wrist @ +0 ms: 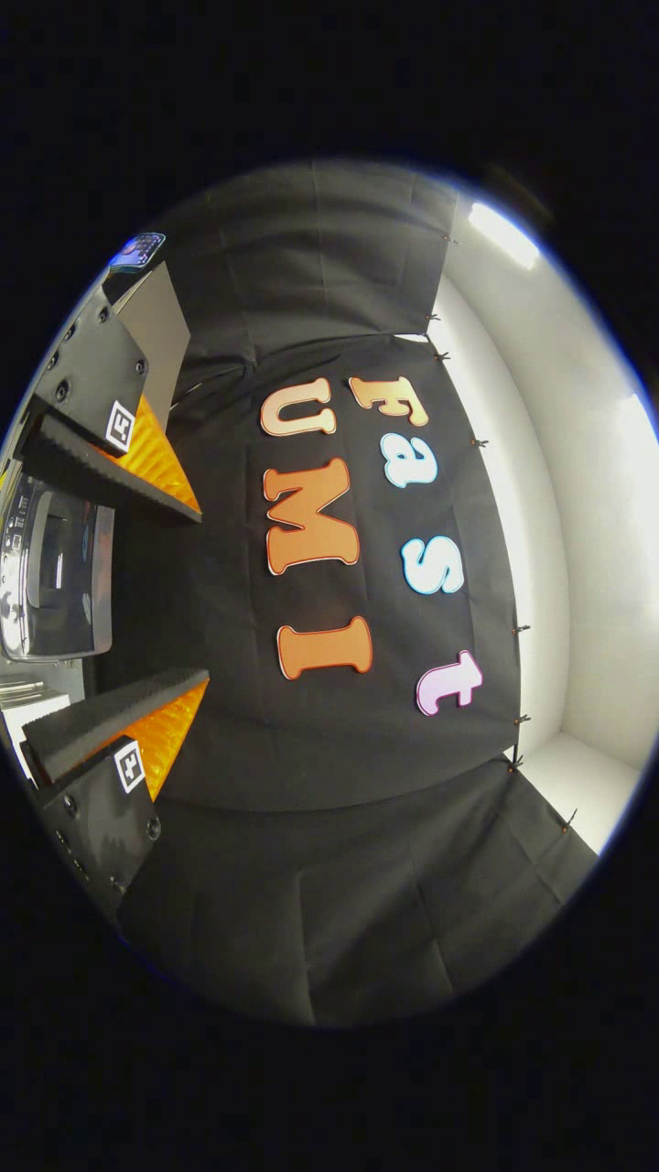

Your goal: Put the clothes into the washing machine and then close the washing machine lid.

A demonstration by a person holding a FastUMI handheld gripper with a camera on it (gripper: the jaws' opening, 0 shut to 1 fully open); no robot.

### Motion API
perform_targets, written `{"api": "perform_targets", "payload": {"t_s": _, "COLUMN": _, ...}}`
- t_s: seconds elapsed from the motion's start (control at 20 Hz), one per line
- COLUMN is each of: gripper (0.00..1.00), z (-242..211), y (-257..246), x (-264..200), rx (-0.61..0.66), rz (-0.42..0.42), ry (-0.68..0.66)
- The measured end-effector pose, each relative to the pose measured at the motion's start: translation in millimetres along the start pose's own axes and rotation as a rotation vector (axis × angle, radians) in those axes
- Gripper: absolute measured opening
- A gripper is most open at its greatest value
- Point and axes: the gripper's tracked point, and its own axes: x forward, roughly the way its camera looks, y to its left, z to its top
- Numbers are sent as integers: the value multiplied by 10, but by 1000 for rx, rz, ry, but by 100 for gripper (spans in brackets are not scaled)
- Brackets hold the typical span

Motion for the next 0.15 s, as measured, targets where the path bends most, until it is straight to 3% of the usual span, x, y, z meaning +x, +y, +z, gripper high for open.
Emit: {"api": "perform_targets", "payload": {"t_s": 0.15, "gripper": 98, "z": 7, "y": -24, "x": -5, "rx": 4, "rz": -10, "ry": -4}}
